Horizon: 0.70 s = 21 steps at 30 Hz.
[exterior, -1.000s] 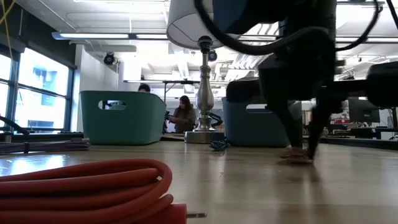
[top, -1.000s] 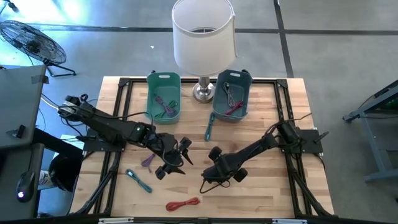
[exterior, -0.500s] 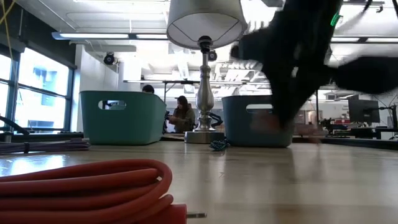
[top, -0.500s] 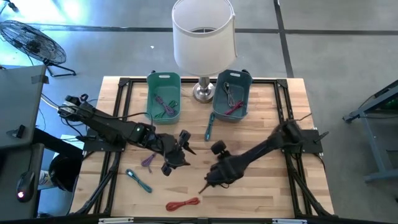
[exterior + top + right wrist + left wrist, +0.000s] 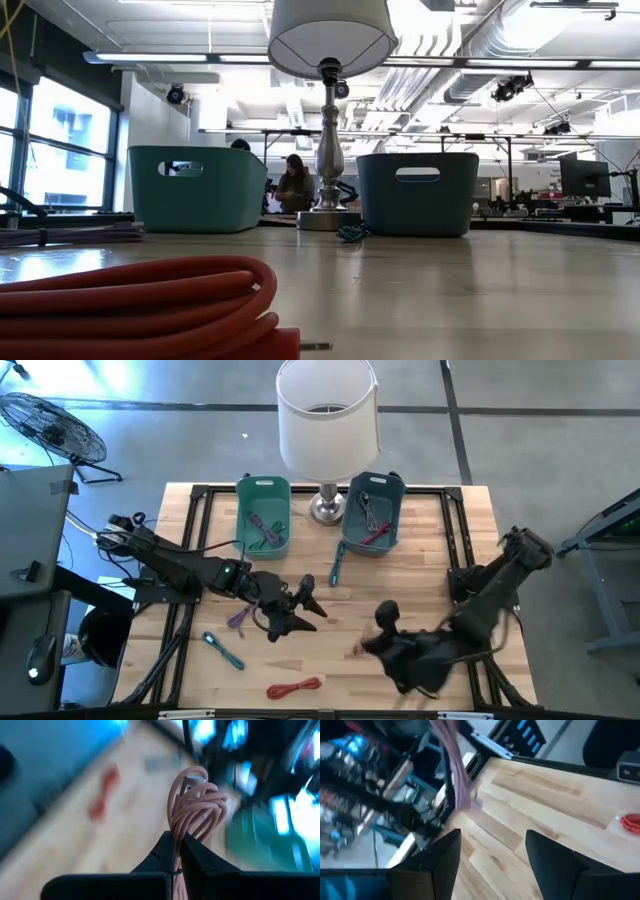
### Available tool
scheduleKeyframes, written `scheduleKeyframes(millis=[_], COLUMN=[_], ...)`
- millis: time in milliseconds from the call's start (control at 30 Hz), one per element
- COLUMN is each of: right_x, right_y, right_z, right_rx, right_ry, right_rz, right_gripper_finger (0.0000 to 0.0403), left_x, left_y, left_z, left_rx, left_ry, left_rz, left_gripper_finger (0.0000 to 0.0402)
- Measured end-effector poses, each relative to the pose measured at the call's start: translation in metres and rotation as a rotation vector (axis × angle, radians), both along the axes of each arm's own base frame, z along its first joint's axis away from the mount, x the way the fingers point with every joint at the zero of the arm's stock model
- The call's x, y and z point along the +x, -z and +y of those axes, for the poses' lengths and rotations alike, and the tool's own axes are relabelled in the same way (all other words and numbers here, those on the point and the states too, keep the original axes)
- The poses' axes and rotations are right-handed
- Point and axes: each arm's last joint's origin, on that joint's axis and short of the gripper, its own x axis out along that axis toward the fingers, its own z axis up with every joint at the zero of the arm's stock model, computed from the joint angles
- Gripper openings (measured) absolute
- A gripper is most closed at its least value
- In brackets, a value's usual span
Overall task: Pick & Place USB Port
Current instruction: Put the pink charger cable into the green bin
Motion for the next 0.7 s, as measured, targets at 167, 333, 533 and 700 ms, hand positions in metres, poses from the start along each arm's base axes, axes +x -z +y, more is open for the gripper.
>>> scheduleKeyframes(millis=[167,333,533,700], right_x=[-0.004,0.008,0.023,0.030], right_y=[-0.024,-0.015,0.002,0.008], right_z=[0.016,0.018,0.020,0.018], right_rx=[0.075,0.048,0.029,0.030], right_ry=[-0.260,-0.309,-0.332,-0.335], right_rz=[-0.138,-0.123,-0.068,-0.047], right_gripper_finger=[0.0005,0.0005,0.0005,0.0005], left_x=[0.015,0.029,0.034,0.032], left_y=[0.004,0.013,0.019,0.018], left_z=[-0.008,-0.014,-0.017,-0.020], left_rx=[0.023,0.001,-0.101,-0.171], left_ry=[0.109,0.129,0.173,0.252], left_rz=[-0.115,-0.174,-0.136,-0.109], left_gripper_finger=[0.0218,0.0218,0.0218,0.0218])
